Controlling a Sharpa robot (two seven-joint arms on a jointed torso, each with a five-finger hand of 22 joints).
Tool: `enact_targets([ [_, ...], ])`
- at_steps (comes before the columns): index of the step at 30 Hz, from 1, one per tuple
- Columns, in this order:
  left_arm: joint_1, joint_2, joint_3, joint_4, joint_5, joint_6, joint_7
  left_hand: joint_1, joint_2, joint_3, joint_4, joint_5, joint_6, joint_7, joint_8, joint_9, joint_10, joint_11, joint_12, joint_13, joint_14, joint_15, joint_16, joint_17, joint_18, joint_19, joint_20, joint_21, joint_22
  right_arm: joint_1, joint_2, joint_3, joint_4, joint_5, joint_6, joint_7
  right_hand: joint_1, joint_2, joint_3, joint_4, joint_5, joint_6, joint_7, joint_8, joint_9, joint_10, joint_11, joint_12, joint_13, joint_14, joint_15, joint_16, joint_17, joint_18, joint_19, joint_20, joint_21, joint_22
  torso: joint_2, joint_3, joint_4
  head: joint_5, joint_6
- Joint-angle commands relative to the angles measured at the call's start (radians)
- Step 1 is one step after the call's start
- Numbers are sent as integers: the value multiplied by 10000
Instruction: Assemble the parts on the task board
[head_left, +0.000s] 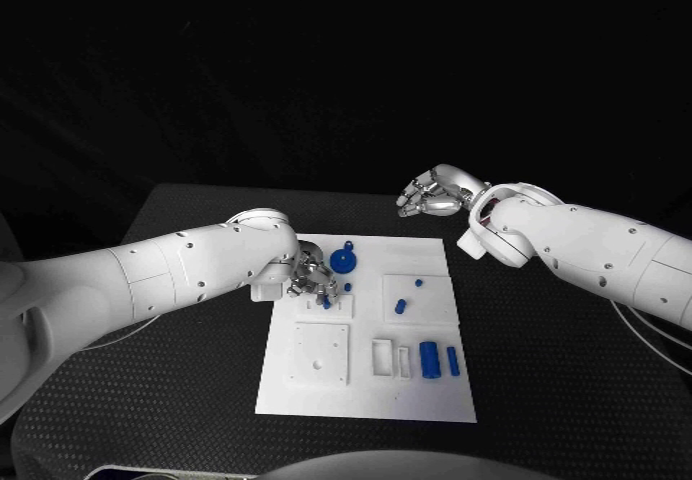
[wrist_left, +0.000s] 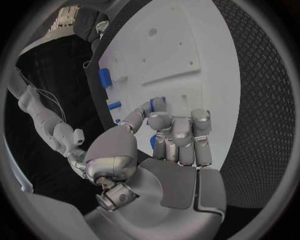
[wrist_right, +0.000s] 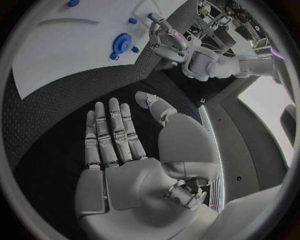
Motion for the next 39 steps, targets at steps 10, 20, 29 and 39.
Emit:
enact_targets([
  [10, -128, -126, -85, 42, -382, -148, -209, 191, 122, 1580, 443, 29, 558, -430, -19, 4, -93, -81, -45, -22, 279, -339, -37, -13, 129, 74, -1159, 31, 24, 0, -14, 4, 36, -74, 118, 66, 28, 10, 31, 24, 48, -31, 4, 11, -4, -31, 7, 58, -5, -87, 13, -55, 14, -164, -67, 16, -43, 14, -4, 0, 16, 14, 6],
  [20, -160, -270, -86, 291, -682, -357, -138, 190, 118, 1576, 466, 3, 552, -427, -21, 0, -96, -80, -50, -30, 278, -341, -44, -19, 129, 76, -1159, 29, 21, 0, -26, 4, 66, -74, 128, 65, 23, 12, 29, 25, 48, -28, 1, 13, -3, -28, 5, 59, -4, -88, 13, -56, 15, -164, -68, 16, -44, 16, 0, 3, 4, 22, 2],
  [29, -210, -353, -87, 416, -759, -453, -127, 196, 108, 1575, 484, -29, 544, -425, -24, -3, -98, -79, -56, -40, 278, -343, -50, -24, 130, 78, -1161, 27, 18, 0, -38, 4, 90, -75, 127, 64, 21, 14, 28, 26, 49, -27, 0, 14, -2, -26, 4, 60, -4, -88, 12, -56, 15, -164, -69, 16, -43, 17, -4, 1, 11, 21, -3],
  [39, -246, -452, -87, 666, -760, -495, -196, 203, 94, 1571, 507, -70, 533, -422, -29, -9, -100, -77, -62, -52, 278, -347, -59, -32, 131, 81, -1162, 25, 15, 0, -46, 3, 116, -75, 132, 62, 16, 17, 27, 27, 50, -25, -2, 16, -2, -23, 3, 61, -3, -89, 11, -57, 16, -164, -69, 16, -43, 19, -2, 5, 4, 25, -6],
])
